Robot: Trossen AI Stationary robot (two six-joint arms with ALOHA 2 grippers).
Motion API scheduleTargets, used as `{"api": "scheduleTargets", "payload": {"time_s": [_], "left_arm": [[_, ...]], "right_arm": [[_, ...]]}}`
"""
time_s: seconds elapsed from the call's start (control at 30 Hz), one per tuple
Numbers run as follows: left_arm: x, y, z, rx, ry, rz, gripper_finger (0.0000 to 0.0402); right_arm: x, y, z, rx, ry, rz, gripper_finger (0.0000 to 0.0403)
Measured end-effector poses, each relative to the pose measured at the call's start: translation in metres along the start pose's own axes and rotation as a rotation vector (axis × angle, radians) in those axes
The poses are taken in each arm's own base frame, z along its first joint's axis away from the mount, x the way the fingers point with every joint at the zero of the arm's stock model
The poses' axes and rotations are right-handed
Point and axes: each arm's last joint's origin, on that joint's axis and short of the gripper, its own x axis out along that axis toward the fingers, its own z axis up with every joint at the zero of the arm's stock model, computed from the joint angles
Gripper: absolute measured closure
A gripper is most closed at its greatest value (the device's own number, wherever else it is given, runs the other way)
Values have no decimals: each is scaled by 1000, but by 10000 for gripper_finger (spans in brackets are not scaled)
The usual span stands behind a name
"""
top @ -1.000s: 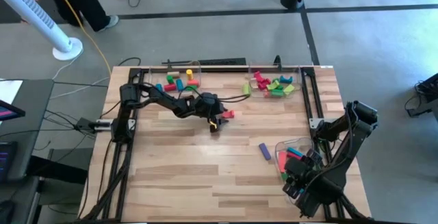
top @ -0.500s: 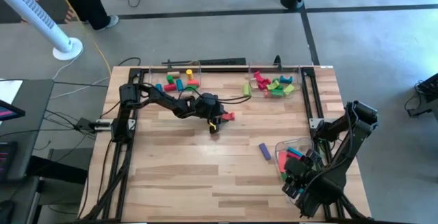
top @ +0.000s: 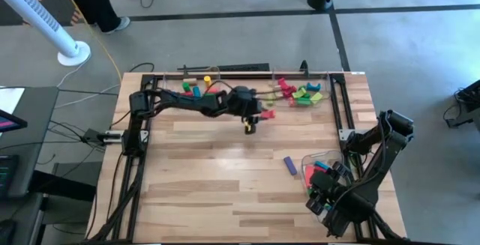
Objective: Sort blocks by size
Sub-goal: Put the orange arch block into the top right transparent bin
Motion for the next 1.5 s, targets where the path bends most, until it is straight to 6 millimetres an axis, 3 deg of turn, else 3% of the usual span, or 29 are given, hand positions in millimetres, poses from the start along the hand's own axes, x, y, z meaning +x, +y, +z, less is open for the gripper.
{"api": "scheduleTargets", "payload": {"time_s": [0.13,0.27,0.57,0.77,1.1,1.27,1.5], "left_arm": [[-3,14,34,39,-88,36,274],[-3,35,50,45,-128,81,273],[-14,75,54,60,-207,165,273],[-8,88,49,10,-240,118,272],[-14,72,42,40,-148,-296,271],[-30,57,50,56,-138,-480,271],[-70,21,81,204,-70,-538,271]], "right_arm": [[1,2,1,15,-6,16,128],[5,7,2,26,-45,26,128],[17,16,7,44,-50,4,128],[23,16,17,24,-63,-17,128],[35,-3,49,-112,-263,-230,128],[44,-11,75,-199,-401,-320,128],[53,-29,107,-235,-468,-433,129]]}}
